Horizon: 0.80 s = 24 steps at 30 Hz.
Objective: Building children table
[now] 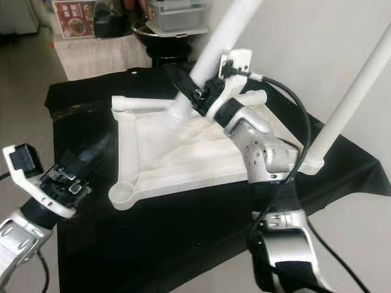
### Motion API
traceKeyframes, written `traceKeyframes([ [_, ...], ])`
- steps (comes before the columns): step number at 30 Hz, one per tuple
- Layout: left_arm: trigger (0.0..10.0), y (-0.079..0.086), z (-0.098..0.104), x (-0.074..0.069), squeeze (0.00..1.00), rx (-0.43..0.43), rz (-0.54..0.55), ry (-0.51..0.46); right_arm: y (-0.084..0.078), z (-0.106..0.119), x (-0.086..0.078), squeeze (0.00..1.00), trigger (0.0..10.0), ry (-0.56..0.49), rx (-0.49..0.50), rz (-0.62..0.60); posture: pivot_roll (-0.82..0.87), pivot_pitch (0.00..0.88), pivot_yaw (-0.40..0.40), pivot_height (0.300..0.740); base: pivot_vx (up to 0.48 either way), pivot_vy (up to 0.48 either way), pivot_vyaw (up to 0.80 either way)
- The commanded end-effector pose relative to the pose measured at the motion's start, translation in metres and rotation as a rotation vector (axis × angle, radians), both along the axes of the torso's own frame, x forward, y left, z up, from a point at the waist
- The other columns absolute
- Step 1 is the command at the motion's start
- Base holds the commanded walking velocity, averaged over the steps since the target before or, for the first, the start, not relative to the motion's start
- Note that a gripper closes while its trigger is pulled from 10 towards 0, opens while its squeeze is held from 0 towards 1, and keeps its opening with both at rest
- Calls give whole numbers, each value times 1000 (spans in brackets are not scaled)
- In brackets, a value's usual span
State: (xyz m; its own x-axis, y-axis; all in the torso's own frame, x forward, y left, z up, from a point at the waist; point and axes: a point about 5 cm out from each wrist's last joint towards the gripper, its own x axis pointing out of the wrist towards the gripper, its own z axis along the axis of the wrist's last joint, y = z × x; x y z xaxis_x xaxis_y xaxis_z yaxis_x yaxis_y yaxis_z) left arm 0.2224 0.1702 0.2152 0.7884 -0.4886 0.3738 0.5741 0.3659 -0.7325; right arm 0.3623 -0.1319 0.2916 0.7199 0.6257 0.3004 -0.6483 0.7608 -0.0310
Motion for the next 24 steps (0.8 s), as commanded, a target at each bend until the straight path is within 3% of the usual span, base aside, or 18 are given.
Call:
traceKeyframes([
  [1,10000,7,-8,2,1000,72,45,47,0,-6,2,0,0,-16,-71,-45,33,79,-9,740,0,0,0],
  [5,10000,12,-24,9,1000,370,217,134,-2,-23,1,0,0,0,-139,-66,37,83,-12,740,0,0,0],
  [6,10000,12,-27,9,416,434,263,157,0,-27,-3,0,8118,13,-137,-45,37,84,-12,740,0,0,0],
  [7,10000,12,-27,9,416,434,263,157,0,-27,-3,0,8118,13,-137,-45,37,84,-12,740,0,0,0],
  [8,10000,10,-31,7,0,532,346,176,7,-34,-11,0,10000,38,-120,25,37,84,-12,740,0,0,0],
  [12,10000,6,-33,5,0,610,385,180,14,-40,-18,0,10000,50,-117,87,37,84,-12,740,0,0,0],
  [15,10000,-8,-37,-2,0,806,403,141,30,-55,-36,0,10000,110,-79,229,37,83,-14,740,0,0,0],
  [16,10000,-8,-37,-2,0,806,403,141,30,-55,-36,0,10000,110,-79,229,37,83,-14,740,0,0,0],
  [17,10000,-12,-39,-4,0,865,402,120,35,-59,-42,0,10000,122,-74,261,37,83,-14,740,0,0,0],
  [19,10000,-23,-45,-10,0,907,388,103,48,-74,-57,0,10000,144,-108,354,39,78,-11,740,0,0,0],
  [24,10000,-33,-48,-18,0,910,384,81,54,-84,-64,0,10000,161,-117,400,40,82,-22,740,0,0,0],
])
